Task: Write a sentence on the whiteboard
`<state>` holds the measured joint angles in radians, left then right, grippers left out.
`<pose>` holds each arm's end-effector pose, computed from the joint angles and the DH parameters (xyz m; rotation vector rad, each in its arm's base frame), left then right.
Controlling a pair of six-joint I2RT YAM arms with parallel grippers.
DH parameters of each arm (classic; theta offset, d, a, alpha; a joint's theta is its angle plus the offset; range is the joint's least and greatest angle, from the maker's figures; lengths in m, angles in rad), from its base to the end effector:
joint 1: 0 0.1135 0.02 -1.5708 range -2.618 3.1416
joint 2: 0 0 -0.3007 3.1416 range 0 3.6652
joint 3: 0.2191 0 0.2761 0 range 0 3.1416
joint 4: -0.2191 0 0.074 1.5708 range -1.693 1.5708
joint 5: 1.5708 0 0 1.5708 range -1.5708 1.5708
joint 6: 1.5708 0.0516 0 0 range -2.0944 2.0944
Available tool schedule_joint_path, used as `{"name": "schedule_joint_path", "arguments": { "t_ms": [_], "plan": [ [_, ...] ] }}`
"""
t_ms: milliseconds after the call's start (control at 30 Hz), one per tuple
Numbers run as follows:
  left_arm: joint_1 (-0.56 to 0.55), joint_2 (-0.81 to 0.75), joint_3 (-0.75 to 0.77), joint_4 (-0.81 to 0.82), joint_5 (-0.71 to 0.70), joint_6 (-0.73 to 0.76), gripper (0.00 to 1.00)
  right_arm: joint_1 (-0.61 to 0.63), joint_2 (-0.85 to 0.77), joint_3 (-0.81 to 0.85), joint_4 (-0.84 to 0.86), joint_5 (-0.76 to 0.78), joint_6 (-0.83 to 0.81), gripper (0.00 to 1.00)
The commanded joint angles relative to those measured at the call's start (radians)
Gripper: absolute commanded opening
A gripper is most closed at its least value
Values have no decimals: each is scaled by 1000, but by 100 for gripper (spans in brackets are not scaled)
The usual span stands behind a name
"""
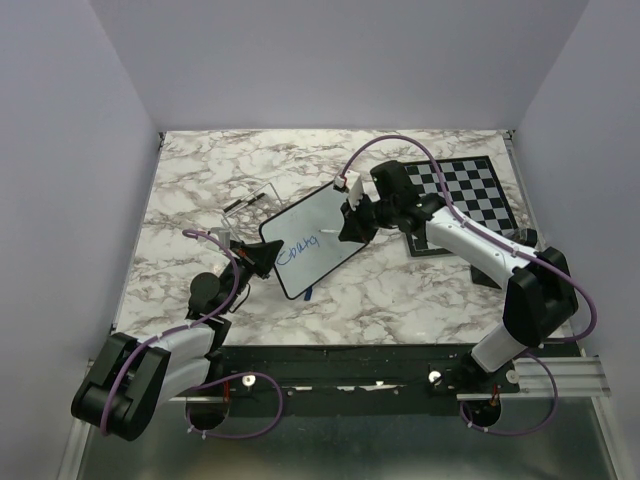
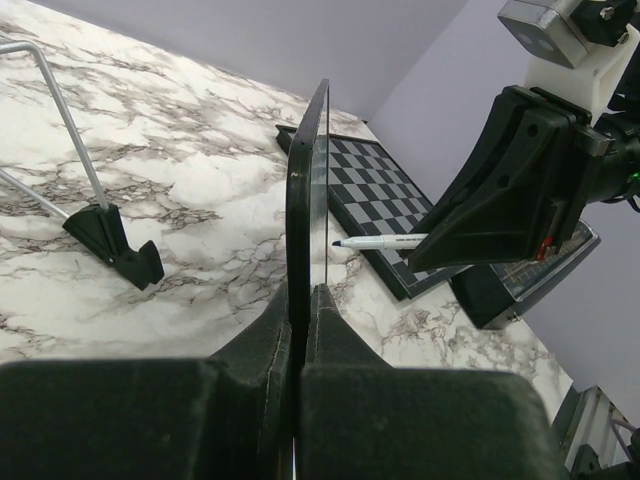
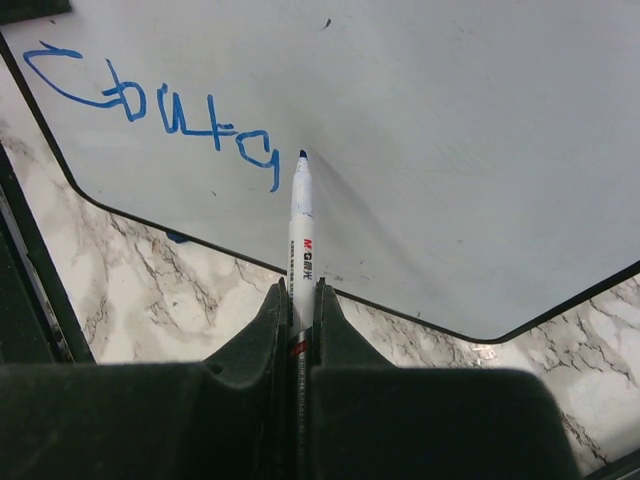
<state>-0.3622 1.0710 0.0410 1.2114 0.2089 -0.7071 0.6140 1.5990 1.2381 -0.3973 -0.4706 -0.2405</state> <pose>0.1725 -0.0768 0.1997 -0.0697 1.4718 -1.0258 0.3044 0.2432 0.2926 -1.1829 2.0187 0.7342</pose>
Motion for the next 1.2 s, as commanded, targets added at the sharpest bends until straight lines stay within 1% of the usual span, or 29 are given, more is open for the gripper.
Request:
{"name": "schedule_joint_path", "arguments": {
  "t_ms": [0, 667, 1167],
  "plan": [
    [-9, 3, -24, 25, 46, 24, 0, 0, -16, -12, 25, -49, -19, 0],
    [-9, 1, -35, 34, 37, 24, 0, 0, -19, -32, 32, -71, -34, 1],
    [-9, 10, -36, 48, 40, 17, 0, 0, 18, -14, 35, -74, -31, 0]
  ]
}}
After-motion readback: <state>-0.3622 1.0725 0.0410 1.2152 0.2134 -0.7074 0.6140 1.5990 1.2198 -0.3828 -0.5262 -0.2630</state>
